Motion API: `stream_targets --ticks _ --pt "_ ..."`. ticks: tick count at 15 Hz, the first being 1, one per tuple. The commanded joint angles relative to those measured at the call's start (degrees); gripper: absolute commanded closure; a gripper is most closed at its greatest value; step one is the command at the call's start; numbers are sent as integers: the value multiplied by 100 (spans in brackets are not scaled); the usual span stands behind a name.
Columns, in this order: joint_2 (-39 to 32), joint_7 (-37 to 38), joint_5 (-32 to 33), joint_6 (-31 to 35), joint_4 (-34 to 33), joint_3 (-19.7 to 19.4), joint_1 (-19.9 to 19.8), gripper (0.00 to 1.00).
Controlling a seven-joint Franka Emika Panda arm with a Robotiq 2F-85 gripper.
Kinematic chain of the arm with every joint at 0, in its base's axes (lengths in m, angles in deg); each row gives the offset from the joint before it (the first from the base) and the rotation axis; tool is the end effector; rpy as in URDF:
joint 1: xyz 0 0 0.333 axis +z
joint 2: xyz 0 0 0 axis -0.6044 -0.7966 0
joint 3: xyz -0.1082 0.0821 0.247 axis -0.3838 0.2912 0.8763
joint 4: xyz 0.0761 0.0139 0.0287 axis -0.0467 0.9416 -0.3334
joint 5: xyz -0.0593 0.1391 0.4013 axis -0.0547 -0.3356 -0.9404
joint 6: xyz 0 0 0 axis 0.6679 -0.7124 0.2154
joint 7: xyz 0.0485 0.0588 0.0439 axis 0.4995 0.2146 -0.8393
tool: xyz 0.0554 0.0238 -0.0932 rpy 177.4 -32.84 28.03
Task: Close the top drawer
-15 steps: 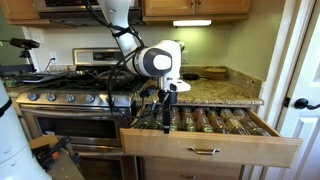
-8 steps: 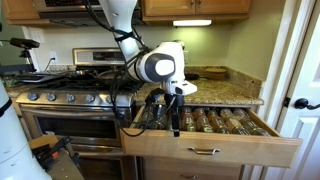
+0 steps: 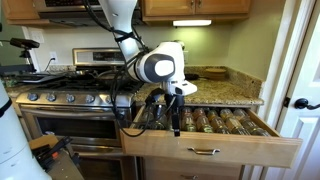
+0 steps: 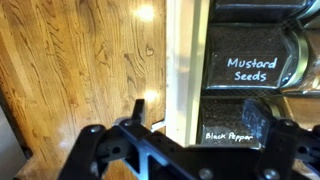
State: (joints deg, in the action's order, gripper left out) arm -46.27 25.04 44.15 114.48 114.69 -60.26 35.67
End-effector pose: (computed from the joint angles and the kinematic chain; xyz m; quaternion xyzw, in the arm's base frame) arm 0.4675 -0.1604 0.1182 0.8772 -0.4757 0.0426 0.0491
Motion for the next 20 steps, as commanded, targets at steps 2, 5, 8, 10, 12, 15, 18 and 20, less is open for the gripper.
stream_targets --ticks 2,5,8,10,12,15,18,20 --pt "-5 -115 -122 1 -9 -30 38 0" --pt "-28 -191 -257 40 -46 52 -12 0" --pt "-155 -247 -492 1 -126 115 -36 0" --pt "-263 -270 -602 -11 -154 130 -33 0" --pt "-365 -253 -635 -33 -179 93 3 0" --pt "-476 -507 -920 125 -215 302 -145 0" --pt "-593 -1029 -1552 255 -388 704 -374 0" --pt "-673 -1374 -1901 238 -501 850 -478 0"
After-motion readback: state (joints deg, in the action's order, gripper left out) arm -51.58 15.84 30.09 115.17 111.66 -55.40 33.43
